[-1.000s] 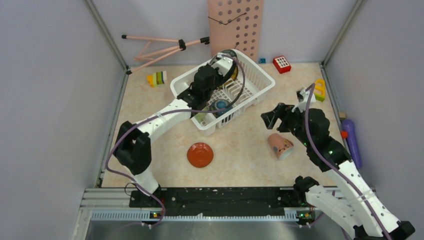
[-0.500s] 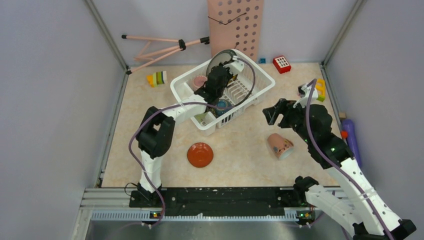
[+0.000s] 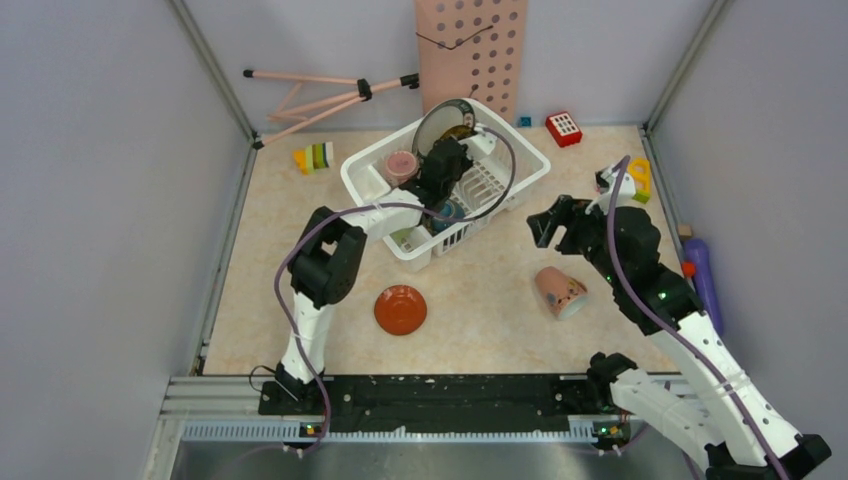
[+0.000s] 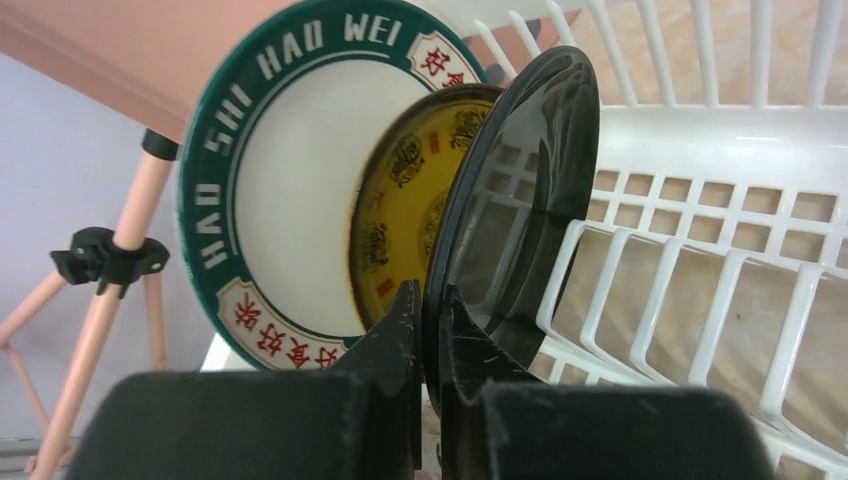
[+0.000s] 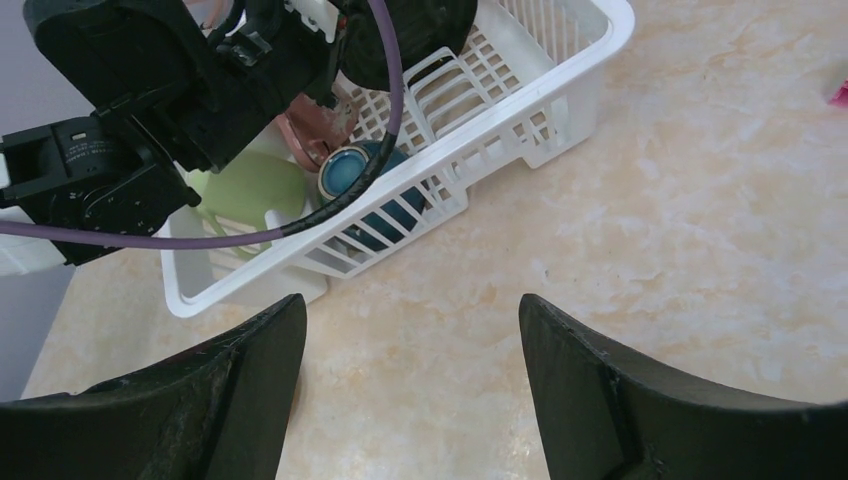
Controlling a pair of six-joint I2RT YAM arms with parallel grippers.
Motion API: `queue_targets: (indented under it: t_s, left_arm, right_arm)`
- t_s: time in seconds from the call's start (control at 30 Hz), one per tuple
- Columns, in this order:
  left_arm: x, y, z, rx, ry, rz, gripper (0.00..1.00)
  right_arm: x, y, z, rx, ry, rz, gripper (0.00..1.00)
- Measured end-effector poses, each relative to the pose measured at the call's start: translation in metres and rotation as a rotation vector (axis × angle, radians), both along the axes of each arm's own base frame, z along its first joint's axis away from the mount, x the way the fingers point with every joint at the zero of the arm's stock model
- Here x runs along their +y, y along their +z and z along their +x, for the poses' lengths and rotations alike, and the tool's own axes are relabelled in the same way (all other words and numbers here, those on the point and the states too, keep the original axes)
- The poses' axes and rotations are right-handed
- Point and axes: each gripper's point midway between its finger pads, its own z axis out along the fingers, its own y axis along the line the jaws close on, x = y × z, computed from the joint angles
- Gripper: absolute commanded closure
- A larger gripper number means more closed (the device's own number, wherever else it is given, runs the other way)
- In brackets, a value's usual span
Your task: Load the mixed dishes into the dish rack
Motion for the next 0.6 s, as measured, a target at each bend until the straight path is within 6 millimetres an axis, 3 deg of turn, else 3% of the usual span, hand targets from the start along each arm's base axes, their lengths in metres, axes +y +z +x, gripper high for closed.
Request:
queue_targets:
  t_s: [0.2,0.3,0.37,0.43,0.6]
  left_arm:
    - [-0.005,-0.026,0.005,0.084,-0.003,-0.003,1.0]
    - [-0.005,-0.024,0.01,0.116,0.001,-0.024,0.97]
    - [-0.001,-0.022,0.016,0.136,0.015,-0.055,0.8]
    - [0.002,-0.019,0.022,0.157,0.025,-0.093,0.53]
    - [0.002,-0.018,0.029,0.191,0.032,-0.158,0.2]
  right_arm:
    - [0.0,-0.003,0.002,0.01,-0.006,-0.007,0.06]
    - [0.003,-0.019,0.007,0.062,-0.002,-0.037,0.01]
    - [0.003,-0.036,0.009,0.123,-0.001,-0.074,0.01]
    - [0.004,-0.065,0.01,0.225,0.001,-0.129,0.01]
    - [-0.003,-0.12,0.002,0.442,-0.018,-0.236,0.01]
